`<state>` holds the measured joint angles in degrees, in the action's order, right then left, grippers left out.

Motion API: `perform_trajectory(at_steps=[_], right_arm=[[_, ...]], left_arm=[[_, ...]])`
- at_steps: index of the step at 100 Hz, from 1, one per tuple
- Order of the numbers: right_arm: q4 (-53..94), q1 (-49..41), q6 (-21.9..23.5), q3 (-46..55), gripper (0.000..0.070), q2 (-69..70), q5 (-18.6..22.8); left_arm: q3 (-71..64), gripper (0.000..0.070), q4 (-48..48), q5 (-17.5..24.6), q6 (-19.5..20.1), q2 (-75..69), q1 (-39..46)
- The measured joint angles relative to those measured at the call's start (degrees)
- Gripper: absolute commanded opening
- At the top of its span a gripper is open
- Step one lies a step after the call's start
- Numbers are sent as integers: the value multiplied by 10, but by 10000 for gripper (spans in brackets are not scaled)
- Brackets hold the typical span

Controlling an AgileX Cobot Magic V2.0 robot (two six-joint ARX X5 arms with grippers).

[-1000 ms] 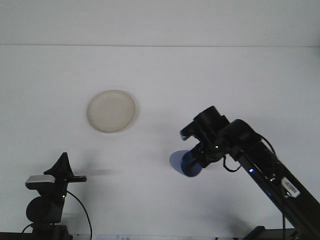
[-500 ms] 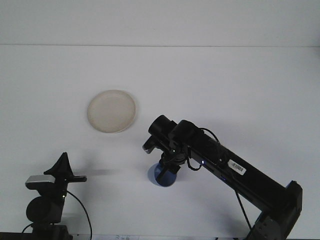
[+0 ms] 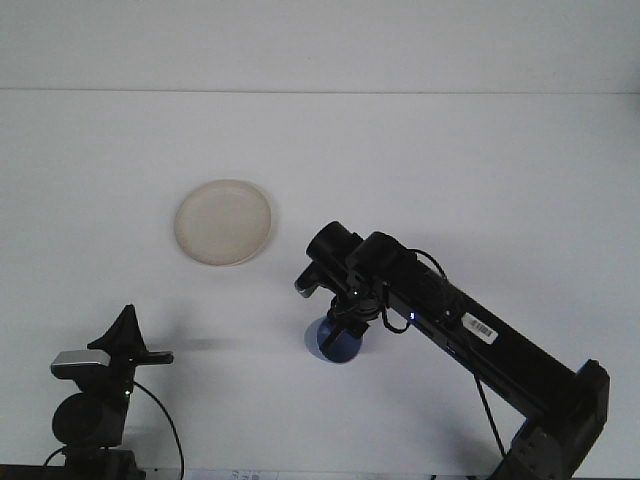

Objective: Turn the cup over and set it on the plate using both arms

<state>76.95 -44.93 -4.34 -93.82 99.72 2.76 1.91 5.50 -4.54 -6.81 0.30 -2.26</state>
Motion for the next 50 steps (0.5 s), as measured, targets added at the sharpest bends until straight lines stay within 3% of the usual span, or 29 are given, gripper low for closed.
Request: perform_trajectory(at_steps=[50], right_arm=[[0,7,-16,0,0,23,0]], left_arm=[[0,12,0,0,0,0,0]])
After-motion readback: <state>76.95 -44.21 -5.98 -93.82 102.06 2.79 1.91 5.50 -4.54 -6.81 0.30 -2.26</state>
